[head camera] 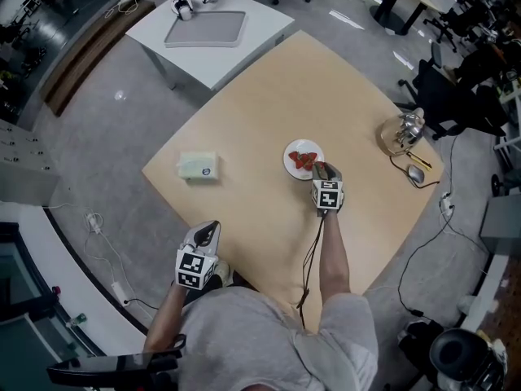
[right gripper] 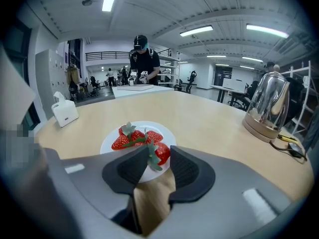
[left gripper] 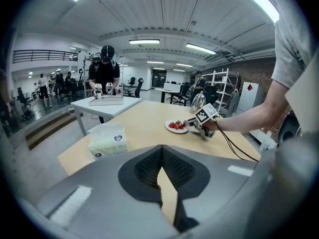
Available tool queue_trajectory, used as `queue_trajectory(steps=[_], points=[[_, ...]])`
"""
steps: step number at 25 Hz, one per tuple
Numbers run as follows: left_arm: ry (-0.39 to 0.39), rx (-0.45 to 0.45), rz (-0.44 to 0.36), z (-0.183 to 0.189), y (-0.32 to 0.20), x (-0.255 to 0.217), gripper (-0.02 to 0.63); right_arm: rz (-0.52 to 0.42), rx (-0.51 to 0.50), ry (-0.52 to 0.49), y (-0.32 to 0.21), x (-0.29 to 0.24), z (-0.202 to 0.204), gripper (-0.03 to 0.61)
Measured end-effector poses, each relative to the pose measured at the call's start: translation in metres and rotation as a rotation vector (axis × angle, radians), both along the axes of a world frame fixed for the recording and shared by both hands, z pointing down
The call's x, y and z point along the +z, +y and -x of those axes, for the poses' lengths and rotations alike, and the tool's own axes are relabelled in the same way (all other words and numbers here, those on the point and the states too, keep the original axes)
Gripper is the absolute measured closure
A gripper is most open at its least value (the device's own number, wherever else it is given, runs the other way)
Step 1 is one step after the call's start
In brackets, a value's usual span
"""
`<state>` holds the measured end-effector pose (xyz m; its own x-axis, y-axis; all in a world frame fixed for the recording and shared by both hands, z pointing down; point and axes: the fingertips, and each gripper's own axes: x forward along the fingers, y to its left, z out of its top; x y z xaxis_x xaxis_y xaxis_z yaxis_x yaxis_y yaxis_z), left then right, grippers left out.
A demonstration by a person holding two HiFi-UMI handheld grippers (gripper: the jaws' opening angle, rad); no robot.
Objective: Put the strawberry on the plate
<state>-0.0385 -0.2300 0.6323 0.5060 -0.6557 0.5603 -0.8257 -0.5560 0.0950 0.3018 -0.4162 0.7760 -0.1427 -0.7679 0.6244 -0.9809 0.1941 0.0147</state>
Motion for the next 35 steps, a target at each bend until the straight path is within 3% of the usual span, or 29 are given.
queue_trajectory(steps=[35], points=[[-0.011, 0.016, 0.008, -0.0052, 0.0083, 0.0028, 0.594, 0.000, 0.000, -0.022, -0.0080, -0.0086, -0.0032, 0.411]])
